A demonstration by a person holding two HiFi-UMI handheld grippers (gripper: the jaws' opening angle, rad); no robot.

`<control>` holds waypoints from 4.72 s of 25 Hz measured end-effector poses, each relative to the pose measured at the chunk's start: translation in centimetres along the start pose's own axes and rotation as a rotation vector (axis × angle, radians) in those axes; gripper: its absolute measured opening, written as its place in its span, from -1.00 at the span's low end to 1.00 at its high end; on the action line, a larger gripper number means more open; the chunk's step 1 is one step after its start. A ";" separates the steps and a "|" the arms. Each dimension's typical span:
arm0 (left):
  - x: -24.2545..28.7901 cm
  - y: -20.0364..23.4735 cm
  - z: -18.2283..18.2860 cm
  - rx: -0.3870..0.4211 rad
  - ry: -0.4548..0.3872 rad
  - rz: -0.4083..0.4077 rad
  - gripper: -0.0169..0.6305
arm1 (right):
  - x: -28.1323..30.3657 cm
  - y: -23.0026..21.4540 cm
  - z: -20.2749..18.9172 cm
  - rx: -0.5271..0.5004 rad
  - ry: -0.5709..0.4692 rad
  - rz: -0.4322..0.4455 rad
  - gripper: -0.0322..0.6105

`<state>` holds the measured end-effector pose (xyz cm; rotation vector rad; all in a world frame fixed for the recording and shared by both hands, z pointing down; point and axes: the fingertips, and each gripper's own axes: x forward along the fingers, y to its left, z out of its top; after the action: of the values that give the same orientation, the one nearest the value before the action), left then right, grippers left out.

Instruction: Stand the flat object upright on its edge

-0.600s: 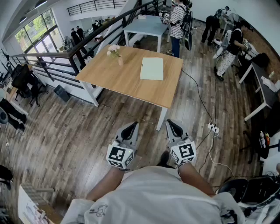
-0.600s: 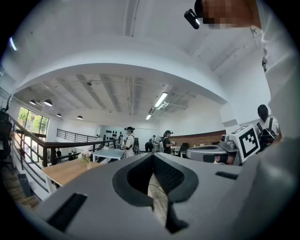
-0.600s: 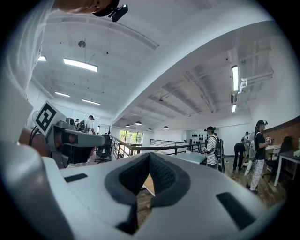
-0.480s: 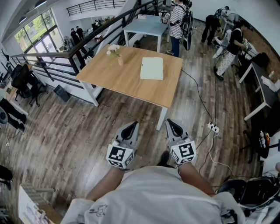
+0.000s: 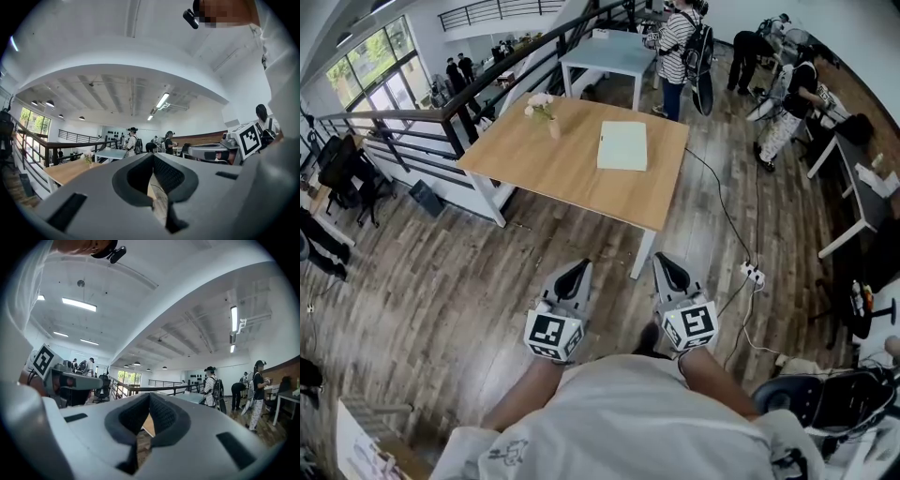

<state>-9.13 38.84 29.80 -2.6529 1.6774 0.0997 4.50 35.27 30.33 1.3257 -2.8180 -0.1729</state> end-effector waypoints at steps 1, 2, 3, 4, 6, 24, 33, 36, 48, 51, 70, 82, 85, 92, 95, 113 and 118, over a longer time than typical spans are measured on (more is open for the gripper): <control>0.0 0.2 -0.1 -0.001 -0.001 0.003 -0.92 | 0.1 0.0 -0.1 0.002 0.002 -0.007 -0.88; 0.1 0.4 -0.2 -0.005 -0.003 0.004 -0.92 | 0.2 -0.1 -0.2 0.003 0.006 -0.013 -0.88; 0.2 0.7 -0.3 -0.012 -0.005 0.004 -0.92 | 0.4 -0.1 -0.4 0.003 0.012 -0.016 -0.88; 0.3 1.0 -0.4 -0.020 -0.007 0.005 -0.92 | 0.7 -0.2 -0.5 0.003 0.017 -0.017 -0.86; 0.7 1.5 -0.4 -0.029 -0.008 0.006 -0.91 | 1.1 -0.4 -0.7 0.004 0.022 -0.018 -0.75; 10.7 5.4 -3.2 -0.032 0.054 0.043 -0.28 | 9.8 -7.2 -4.5 0.040 0.067 0.042 -0.06; 23.1 7.3 -5.3 -0.042 0.101 0.043 -0.28 | 17.1 -17.7 -6.4 0.071 0.078 0.065 -0.03; 27.5 7.2 -5.5 -0.042 0.115 0.035 -0.28 | 18.7 -22.0 -6.9 0.094 0.087 0.062 0.00; 38.9 8.3 -6.7 -0.007 0.158 0.052 -0.28 | 23.3 -33.2 -9.1 0.151 0.114 0.024 0.01; 40.1 9.5 -7.3 -0.016 0.181 0.069 -0.28 | 24.6 -33.9 -10.4 0.174 0.147 0.022 0.01; 52.2 21.8 -15.6 -0.118 0.364 -0.072 -0.28 | 38.8 -36.5 -20.6 0.293 0.417 -0.023 0.00; 57.7 30.1 -23.3 -0.185 0.514 -0.104 -0.25 | 46.6 -38.5 -29.0 0.399 0.578 -0.046 0.00; 59.1 32.2 -25.6 -0.202 0.558 -0.103 -0.24 | 48.6 -39.3 -31.6 0.424 0.619 -0.059 0.00; 61.8 36.8 -32.8 -0.311 0.709 -0.083 -0.20 | 53.4 -40.7 -37.6 0.418 0.716 -0.049 0.00; 62.7 38.1 -35.0 -0.334 0.751 -0.073 -0.20 | 55.1 -41.2 -39.6 0.425 0.756 -0.046 0.00; 68.7 43.8 -44.3 -0.525 1.001 -0.060 -0.14 | 61.7 -44.9 -48.1 0.700 0.927 0.003 0.04; 68.8 43.6 -44.6 -0.577 0.993 -0.073 -0.14 | 61.6 -44.5 -48.9 0.759 0.962 0.033 0.03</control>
<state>-16.74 -43.52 72.03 -3.5046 1.9379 -1.0580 2.63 -44.71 72.39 0.9797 -2.0526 1.2643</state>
